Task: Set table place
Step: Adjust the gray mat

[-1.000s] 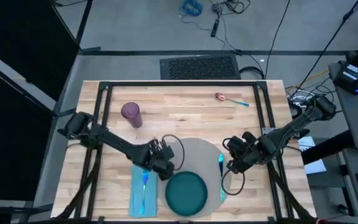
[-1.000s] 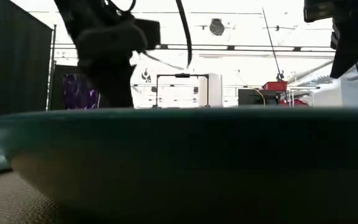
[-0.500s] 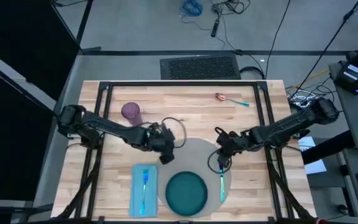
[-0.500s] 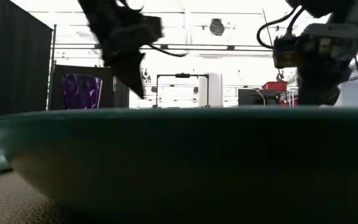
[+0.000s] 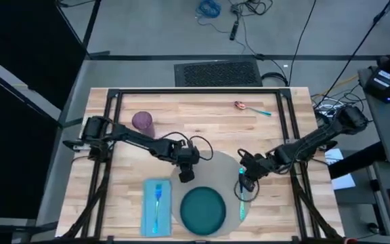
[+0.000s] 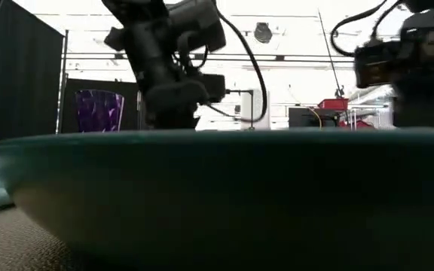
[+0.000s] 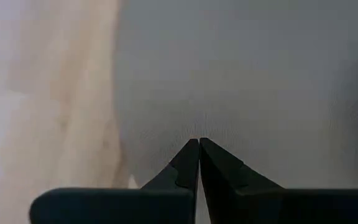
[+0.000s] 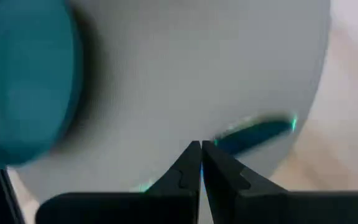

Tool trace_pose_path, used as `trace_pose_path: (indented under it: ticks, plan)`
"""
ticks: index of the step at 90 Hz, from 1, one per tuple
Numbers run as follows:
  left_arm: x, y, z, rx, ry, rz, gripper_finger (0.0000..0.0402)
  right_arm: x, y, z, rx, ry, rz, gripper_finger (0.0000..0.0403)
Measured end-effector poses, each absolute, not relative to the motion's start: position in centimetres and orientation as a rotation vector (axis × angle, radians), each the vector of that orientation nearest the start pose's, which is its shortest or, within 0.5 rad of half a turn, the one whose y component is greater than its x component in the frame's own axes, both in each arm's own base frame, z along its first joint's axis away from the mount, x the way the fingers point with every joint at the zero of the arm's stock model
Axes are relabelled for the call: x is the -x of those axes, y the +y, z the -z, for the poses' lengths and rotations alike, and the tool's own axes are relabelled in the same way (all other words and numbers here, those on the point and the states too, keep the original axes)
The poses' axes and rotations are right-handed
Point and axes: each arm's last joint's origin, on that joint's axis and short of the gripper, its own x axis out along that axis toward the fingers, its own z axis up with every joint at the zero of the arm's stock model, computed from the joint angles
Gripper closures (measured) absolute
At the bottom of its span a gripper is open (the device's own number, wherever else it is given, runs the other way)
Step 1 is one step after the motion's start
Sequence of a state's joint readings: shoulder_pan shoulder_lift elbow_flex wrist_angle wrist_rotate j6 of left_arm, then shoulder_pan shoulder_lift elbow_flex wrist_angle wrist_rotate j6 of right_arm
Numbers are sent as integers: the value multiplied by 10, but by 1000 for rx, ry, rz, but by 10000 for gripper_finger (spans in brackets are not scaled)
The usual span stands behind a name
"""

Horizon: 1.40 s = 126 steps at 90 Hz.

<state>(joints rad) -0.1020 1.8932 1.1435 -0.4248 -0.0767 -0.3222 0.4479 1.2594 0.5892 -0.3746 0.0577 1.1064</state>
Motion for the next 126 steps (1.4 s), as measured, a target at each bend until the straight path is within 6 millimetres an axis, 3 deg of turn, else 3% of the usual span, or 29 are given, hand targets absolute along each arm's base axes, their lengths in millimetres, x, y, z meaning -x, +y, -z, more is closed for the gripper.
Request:
trace_pose_path:
  ticks: [27, 58, 126]
  plan:
    - [-361, -34, -138, 149, 1172, -128, 402, -189, 116, -152, -828, 1157, 299, 403]
    - [-361, -34, -138, 151, 1177, -128, 401, -196, 124, -131, -835, 1229, 325, 403]
    - [-354, -32, -135, 136, 1246, -166, 402, -206, 95, -129, -745, 1233, 374, 403]
